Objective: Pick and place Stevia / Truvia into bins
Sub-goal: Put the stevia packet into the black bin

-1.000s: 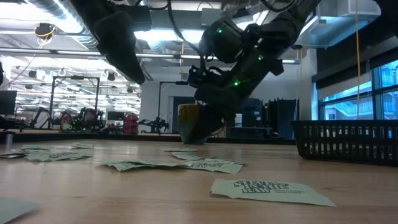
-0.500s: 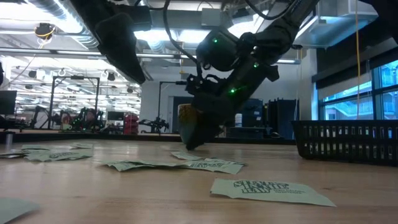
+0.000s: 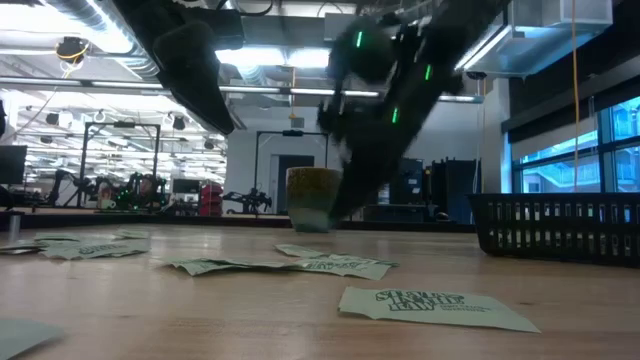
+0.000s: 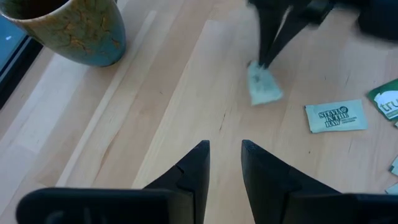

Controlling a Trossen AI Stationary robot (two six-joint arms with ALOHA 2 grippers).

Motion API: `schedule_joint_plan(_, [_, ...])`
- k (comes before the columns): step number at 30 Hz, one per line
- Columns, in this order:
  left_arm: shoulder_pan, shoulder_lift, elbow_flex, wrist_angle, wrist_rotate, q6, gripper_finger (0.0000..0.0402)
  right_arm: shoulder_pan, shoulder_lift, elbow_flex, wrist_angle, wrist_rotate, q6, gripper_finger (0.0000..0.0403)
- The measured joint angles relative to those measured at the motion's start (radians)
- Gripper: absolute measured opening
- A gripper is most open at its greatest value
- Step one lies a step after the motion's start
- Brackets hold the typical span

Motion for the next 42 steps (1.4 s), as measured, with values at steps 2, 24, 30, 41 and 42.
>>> schedule_joint_plan(2, [0.0,0.0,0.0,0.0,-0.004,0.0,0.0086,0.014,-0.076,0.035,-0.11,0.001,0.029,0.0004])
schedule_joint_plan(24, [0.0,0.0,0.0,0.066,-0.011,-0.008,0.0086,0.426,-0.493,-0.281,-0.634,0.126,0.962,0.0005])
schedule_joint_plan(30, [0.0,0.0,0.0,0.072,-0.019,-0.009,0.0086,0.424,-0.494,-0.366,-0.584,0.131,1.018,0.0006])
schedule_joint_plan(41, [0.0,0.0,0.0,0.064,-0.02,-0.003,0.0086,0.424,-0.498,-0.365,-0.567,0.131,1.02,0.0048])
schedule_joint_plan(42, [0.0,0.0,0.0,0.055,-0.018,-0.009,0.0086,0.424,-0.502,-0.365,-0.568,0.131,1.021,0.0058])
